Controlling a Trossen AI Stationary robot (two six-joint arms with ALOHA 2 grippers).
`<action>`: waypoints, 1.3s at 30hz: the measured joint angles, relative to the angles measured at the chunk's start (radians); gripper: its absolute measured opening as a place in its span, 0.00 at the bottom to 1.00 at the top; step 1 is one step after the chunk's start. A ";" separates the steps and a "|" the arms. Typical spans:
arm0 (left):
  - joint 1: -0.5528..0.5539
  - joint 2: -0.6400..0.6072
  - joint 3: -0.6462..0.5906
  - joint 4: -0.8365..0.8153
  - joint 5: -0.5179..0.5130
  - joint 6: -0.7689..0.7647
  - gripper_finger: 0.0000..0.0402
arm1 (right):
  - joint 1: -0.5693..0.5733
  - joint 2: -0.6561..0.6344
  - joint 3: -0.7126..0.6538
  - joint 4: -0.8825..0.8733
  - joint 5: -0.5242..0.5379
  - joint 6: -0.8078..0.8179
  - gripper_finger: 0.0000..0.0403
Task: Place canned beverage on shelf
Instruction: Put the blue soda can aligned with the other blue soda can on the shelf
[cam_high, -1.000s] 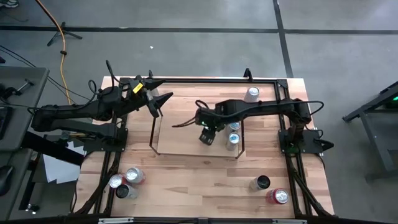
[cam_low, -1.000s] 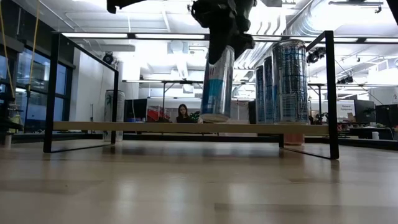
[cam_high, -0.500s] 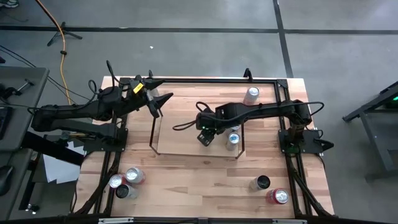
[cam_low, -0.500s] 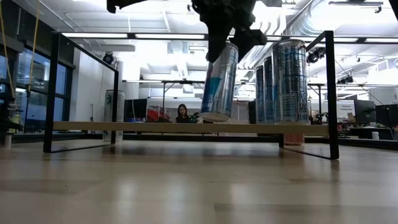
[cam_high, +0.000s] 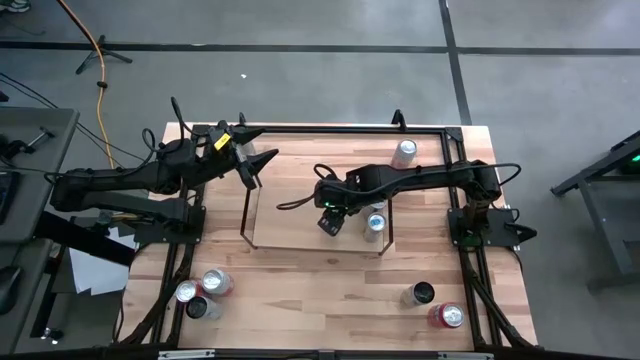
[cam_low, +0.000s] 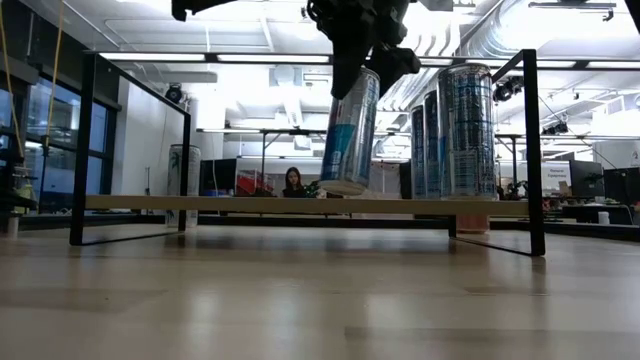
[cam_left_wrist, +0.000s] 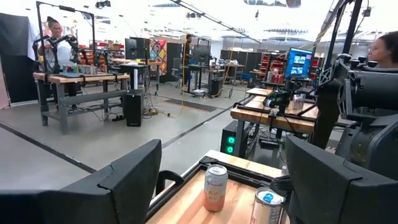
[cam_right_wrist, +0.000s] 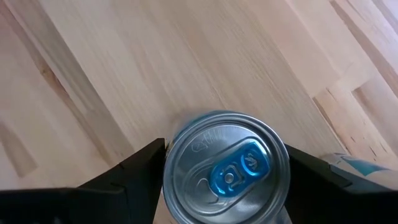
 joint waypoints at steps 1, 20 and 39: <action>0.000 0.000 0.000 0.000 0.000 -0.007 0.74 | 0.000 0.000 0.000 0.000 -0.003 0.004 0.65; 0.000 0.000 0.000 0.000 0.001 -0.012 0.74 | -0.002 -0.001 0.000 -0.012 0.014 -0.114 0.65; 0.000 0.000 0.000 -0.001 0.001 -0.010 0.74 | -0.014 -0.025 0.001 -0.029 0.012 -0.273 0.84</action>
